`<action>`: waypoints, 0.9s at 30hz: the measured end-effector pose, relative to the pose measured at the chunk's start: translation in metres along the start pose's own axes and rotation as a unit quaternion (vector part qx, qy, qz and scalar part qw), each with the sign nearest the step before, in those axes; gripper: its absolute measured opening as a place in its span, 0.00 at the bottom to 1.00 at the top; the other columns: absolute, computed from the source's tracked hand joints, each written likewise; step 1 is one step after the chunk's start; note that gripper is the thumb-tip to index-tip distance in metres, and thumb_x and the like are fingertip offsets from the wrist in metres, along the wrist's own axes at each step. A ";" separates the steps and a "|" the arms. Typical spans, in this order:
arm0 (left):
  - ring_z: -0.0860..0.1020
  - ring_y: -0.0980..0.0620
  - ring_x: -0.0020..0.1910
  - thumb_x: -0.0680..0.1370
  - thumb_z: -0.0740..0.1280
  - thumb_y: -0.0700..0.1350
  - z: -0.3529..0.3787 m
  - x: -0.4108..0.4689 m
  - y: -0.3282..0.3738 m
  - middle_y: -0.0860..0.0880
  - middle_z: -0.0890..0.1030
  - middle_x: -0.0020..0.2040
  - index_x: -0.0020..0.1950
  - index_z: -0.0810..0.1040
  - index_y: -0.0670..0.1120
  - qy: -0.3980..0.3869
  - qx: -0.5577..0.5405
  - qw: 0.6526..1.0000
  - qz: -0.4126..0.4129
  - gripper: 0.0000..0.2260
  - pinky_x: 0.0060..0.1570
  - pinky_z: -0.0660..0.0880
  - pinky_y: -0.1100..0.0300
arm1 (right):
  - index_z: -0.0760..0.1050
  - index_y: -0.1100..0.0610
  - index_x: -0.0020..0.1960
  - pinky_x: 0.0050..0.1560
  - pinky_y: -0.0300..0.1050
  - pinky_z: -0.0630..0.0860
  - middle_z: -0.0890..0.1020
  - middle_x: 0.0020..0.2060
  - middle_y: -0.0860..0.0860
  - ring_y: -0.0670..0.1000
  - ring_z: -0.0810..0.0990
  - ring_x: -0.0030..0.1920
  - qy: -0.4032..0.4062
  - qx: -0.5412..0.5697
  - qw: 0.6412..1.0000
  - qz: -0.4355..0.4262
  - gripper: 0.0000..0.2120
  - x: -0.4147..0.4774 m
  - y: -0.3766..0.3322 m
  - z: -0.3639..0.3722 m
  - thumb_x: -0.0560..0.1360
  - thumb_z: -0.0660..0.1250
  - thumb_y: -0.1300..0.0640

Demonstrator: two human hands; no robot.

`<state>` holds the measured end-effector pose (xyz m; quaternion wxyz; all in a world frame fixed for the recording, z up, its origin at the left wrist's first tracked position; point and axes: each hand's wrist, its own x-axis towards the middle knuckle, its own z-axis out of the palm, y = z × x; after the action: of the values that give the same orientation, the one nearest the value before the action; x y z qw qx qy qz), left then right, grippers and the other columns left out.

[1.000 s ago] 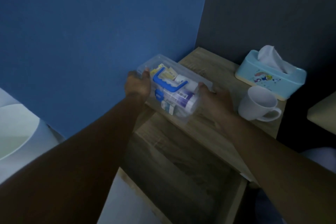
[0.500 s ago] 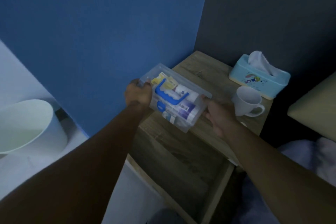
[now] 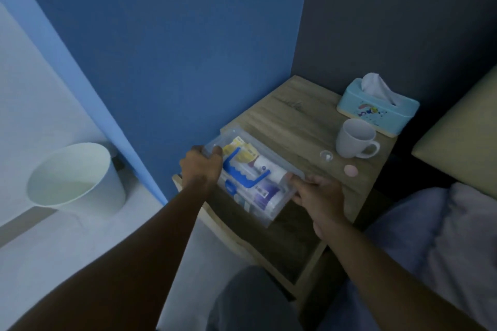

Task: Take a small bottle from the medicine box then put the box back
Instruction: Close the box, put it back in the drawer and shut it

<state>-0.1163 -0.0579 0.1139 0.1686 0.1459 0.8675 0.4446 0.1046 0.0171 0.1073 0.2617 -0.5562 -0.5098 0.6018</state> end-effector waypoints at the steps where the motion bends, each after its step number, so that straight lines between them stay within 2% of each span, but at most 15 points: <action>1: 0.77 0.41 0.60 0.76 0.65 0.58 0.001 -0.003 -0.005 0.42 0.80 0.61 0.65 0.76 0.42 -0.001 0.009 1.000 0.007 0.25 0.56 0.72 0.53 | 0.80 0.50 0.50 0.45 0.51 0.85 0.87 0.45 0.51 0.47 0.88 0.41 0.002 0.000 1.000 0.009 0.11 -0.001 0.008 0.002 0.70 0.76 0.51; 5: 0.79 0.46 0.54 0.78 0.64 0.57 0.011 -0.013 -0.030 0.46 0.80 0.55 0.64 0.75 0.42 -0.042 0.018 0.999 0.012 0.22 0.44 0.73 0.59 | 0.81 0.50 0.53 0.46 0.49 0.85 0.87 0.47 0.50 0.46 0.87 0.44 0.002 -0.014 1.000 0.027 0.11 -0.001 0.036 0.008 0.71 0.75 0.51; 8: 0.79 0.48 0.52 0.79 0.62 0.55 0.027 -0.015 -0.047 0.44 0.79 0.57 0.66 0.72 0.44 -0.091 0.009 0.995 -0.031 0.20 0.41 0.78 0.57 | 0.79 0.48 0.54 0.51 0.51 0.83 0.85 0.51 0.49 0.48 0.86 0.49 0.010 -0.025 0.999 0.024 0.10 0.002 0.052 0.012 0.73 0.73 0.53; 11: 0.79 0.49 0.53 0.80 0.63 0.52 0.041 -0.013 -0.057 0.44 0.77 0.59 0.66 0.71 0.45 -0.117 -0.017 0.991 -0.062 0.17 0.34 0.74 0.62 | 0.76 0.49 0.60 0.57 0.54 0.81 0.83 0.55 0.50 0.50 0.83 0.54 0.023 -0.031 0.998 0.041 0.16 0.009 0.066 0.014 0.74 0.72 0.54; 15: 0.79 0.49 0.52 0.80 0.64 0.46 0.060 -0.008 -0.071 0.44 0.77 0.59 0.67 0.69 0.44 -0.135 -0.028 0.986 -0.095 0.16 0.42 0.78 0.56 | 0.74 0.54 0.67 0.59 0.57 0.80 0.81 0.60 0.54 0.54 0.82 0.58 0.038 -0.040 0.996 0.074 0.20 0.021 0.086 0.017 0.75 0.71 0.55; 17: 0.78 0.50 0.52 0.79 0.64 0.45 0.070 -0.005 -0.076 0.44 0.77 0.59 0.68 0.67 0.43 -0.144 -0.027 0.983 -0.111 0.18 0.43 0.77 0.56 | 0.74 0.55 0.68 0.59 0.56 0.80 0.80 0.61 0.55 0.54 0.81 0.59 0.058 -0.048 0.994 0.081 0.21 0.030 0.096 0.021 0.76 0.71 0.55; 20: 0.78 0.47 0.57 0.79 0.65 0.44 0.081 0.000 -0.080 0.43 0.76 0.60 0.70 0.66 0.42 -0.160 -0.020 0.979 -0.121 0.20 0.51 0.78 0.53 | 0.71 0.54 0.70 0.58 0.53 0.80 0.79 0.64 0.55 0.54 0.80 0.62 0.087 -0.066 0.991 0.078 0.23 0.040 0.105 0.026 0.76 0.70 0.56; 25: 0.78 0.46 0.57 0.79 0.64 0.43 0.094 0.009 -0.087 0.42 0.76 0.61 0.69 0.68 0.42 -0.165 -0.012 0.979 -0.122 0.19 0.48 0.76 0.55 | 0.68 0.51 0.73 0.58 0.54 0.80 0.77 0.66 0.55 0.54 0.79 0.62 0.107 -0.098 0.987 0.064 0.27 0.053 0.122 0.030 0.76 0.71 0.53; 27: 0.78 0.48 0.55 0.80 0.63 0.43 0.096 0.012 -0.092 0.42 0.76 0.61 0.69 0.68 0.42 -0.159 -0.013 0.981 -0.115 0.18 0.41 0.74 0.59 | 0.67 0.50 0.73 0.58 0.53 0.80 0.77 0.66 0.54 0.53 0.79 0.63 0.108 -0.104 0.987 0.052 0.28 0.056 0.125 0.031 0.76 0.70 0.52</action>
<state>-0.0959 -0.0354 -0.0157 0.3559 0.1120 0.8349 0.4047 0.0935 0.0141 -0.0325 0.2239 -0.6682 -0.5087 0.4946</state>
